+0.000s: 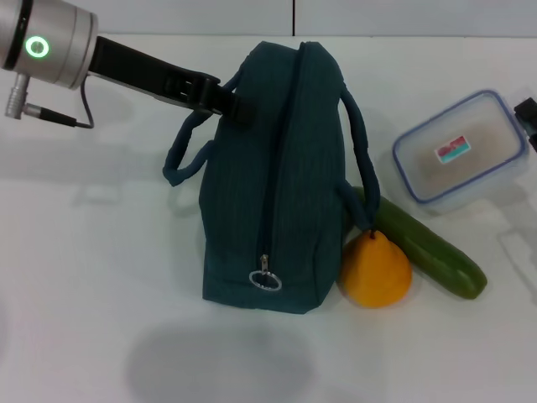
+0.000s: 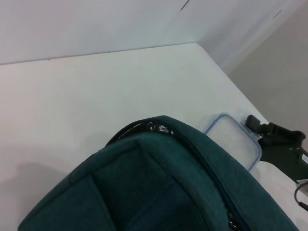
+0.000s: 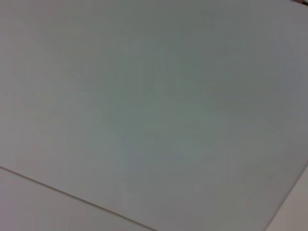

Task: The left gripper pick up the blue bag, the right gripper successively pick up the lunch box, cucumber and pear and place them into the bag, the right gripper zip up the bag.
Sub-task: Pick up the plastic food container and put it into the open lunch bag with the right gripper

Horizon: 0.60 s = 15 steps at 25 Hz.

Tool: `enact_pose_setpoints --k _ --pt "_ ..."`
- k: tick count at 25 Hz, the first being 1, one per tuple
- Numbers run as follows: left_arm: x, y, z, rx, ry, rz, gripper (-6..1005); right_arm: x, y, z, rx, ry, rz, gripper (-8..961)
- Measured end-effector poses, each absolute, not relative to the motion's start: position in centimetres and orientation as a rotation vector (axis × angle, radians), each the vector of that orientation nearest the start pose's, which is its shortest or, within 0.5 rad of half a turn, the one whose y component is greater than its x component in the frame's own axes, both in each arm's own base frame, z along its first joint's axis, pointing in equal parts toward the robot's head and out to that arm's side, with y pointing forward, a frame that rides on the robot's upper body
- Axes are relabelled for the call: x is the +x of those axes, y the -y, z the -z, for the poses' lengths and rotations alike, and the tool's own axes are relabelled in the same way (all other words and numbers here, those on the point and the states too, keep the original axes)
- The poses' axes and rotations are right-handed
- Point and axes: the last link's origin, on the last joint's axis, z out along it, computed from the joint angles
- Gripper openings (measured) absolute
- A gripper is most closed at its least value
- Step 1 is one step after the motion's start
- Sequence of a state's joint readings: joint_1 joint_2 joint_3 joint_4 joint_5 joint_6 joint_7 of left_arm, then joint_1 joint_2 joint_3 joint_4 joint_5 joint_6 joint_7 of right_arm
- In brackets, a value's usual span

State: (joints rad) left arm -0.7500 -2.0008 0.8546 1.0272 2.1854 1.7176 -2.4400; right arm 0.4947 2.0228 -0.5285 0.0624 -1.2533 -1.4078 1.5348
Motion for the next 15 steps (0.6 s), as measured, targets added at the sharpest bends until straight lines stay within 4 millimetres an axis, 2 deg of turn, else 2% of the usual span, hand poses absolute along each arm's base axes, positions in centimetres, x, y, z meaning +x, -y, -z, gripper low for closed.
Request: enact_pose_setpoints --k 7,15 --pt "-16.06 -38.51 -6.23 -2.727 1.327 0.293 39 30.91 -31.51 0.4 -1.553 -1.543 -1.626 96" --pt "-15.6 -38.66 -6.17 -2.738 1.314 0.278 39 30.95 -31.51 0.15 -1.554 -1.53 -1.632 96"
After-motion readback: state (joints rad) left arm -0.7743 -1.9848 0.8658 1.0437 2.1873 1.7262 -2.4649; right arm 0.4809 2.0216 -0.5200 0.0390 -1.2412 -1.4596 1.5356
